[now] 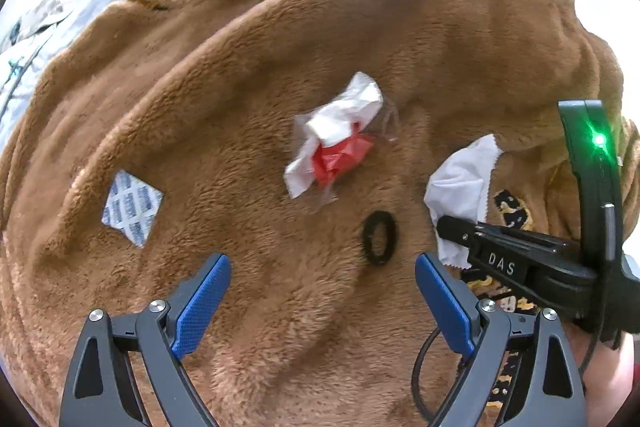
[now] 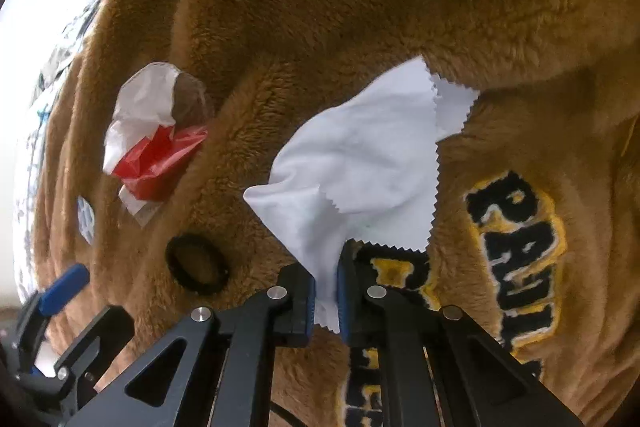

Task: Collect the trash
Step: 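Grasp the white cloth with the right tool while the left closes on the black hair tie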

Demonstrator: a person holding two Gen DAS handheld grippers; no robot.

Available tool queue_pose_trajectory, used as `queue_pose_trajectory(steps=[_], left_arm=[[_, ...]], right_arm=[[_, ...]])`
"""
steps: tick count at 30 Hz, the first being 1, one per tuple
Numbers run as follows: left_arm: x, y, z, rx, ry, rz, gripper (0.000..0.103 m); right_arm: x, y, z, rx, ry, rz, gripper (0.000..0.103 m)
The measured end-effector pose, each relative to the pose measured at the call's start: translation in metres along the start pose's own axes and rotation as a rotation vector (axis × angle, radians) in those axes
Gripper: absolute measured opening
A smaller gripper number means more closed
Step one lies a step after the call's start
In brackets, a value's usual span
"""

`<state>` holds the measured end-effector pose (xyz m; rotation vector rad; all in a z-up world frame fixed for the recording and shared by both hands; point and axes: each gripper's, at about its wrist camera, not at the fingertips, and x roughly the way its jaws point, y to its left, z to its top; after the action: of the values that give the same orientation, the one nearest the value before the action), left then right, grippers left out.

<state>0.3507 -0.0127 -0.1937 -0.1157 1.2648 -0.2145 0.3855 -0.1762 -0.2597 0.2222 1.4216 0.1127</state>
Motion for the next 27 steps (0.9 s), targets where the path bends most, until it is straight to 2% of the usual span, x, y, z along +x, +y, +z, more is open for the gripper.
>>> queue_pose_trajectory(steps=[6,14,20,22,24,27], left_arm=[[0.002,-0.018,0.005,0.021,-0.031,-0.026,0.093],[0.037,-0.039,0.010,0.023,0.007,-0.036,0.093],[0.066,-0.047,0.019,0.002,0.054,-0.043,0.093],[0.073,-0.050,0.021,0.010,0.071,-0.047,0.092],[0.085,-0.052,0.023,0.018,0.097,-0.053,0.087],[0.100,-0.051,0.027,-0.001,0.124,-0.053,0.087]], right_arm=[[-0.037,-0.001,-0.013,-0.013,-0.060,0.030,0.006],[-0.086,-0.038,-0.041,0.014,-0.105,0.069,0.006],[-0.087,-0.057,-0.042,0.059,-0.099,0.068,0.006],[-0.086,-0.056,-0.041,0.060,-0.098,0.072,0.006],[-0.084,-0.051,-0.039,0.060,-0.098,0.077,0.006],[-0.082,-0.046,-0.037,0.060,-0.094,0.088,0.006]])
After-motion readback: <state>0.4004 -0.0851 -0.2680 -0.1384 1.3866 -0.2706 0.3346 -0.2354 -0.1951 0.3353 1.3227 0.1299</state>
